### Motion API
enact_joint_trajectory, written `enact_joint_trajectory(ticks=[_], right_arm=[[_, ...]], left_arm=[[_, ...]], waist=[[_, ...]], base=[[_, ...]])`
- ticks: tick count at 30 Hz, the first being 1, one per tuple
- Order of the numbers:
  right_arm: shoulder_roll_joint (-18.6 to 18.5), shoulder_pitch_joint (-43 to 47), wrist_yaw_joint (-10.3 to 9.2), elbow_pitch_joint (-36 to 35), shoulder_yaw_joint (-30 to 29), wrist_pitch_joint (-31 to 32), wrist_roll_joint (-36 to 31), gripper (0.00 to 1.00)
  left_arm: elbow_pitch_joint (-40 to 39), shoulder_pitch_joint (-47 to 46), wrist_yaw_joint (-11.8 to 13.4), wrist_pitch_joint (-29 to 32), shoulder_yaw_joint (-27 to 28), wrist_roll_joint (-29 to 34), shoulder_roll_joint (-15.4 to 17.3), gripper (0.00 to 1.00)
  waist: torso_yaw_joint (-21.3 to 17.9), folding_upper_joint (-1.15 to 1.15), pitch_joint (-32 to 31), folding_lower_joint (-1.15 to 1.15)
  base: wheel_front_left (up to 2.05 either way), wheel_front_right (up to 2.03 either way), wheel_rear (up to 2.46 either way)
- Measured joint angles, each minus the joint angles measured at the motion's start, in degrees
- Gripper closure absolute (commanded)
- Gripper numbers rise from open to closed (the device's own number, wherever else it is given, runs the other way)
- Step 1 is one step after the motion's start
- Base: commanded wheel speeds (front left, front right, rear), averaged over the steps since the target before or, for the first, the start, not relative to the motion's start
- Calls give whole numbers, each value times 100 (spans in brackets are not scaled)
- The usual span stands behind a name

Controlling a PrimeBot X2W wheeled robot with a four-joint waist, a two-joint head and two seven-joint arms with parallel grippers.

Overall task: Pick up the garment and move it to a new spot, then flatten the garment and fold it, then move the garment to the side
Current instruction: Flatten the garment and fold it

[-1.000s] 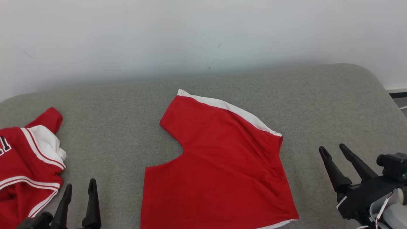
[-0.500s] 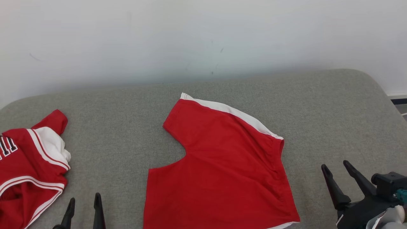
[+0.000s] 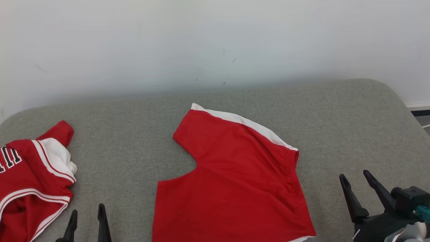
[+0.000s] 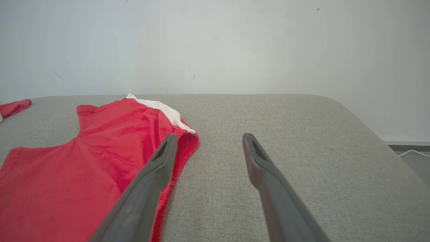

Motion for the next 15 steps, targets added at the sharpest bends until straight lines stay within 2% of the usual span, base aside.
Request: enact_joint_trajectory(ticks=[15], right_arm=[[188,212,0,-63,-289,0,-376,0]], left_arm=[[-171,86,0,171,-9,203,-44,0]], waist=[[40,0,-19,0]], base=[[0,0,0]])
